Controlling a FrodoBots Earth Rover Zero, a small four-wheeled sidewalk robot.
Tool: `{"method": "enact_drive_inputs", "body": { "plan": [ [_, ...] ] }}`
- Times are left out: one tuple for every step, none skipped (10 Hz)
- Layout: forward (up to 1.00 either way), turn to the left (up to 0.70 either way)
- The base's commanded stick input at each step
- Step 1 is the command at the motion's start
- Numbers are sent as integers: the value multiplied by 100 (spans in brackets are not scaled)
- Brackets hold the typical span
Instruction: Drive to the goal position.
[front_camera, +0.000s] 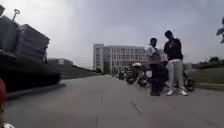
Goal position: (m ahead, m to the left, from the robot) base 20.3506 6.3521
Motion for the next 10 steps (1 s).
{"method": "enact_drive_inputs", "body": {
  "plan": [
    [85, 0],
    [85, 34],
    [85, 34],
    [85, 34],
    [85, 34],
    [85, 34],
    [85, 34],
    [85, 34],
    [85, 34],
    [85, 25]
  ]
}}
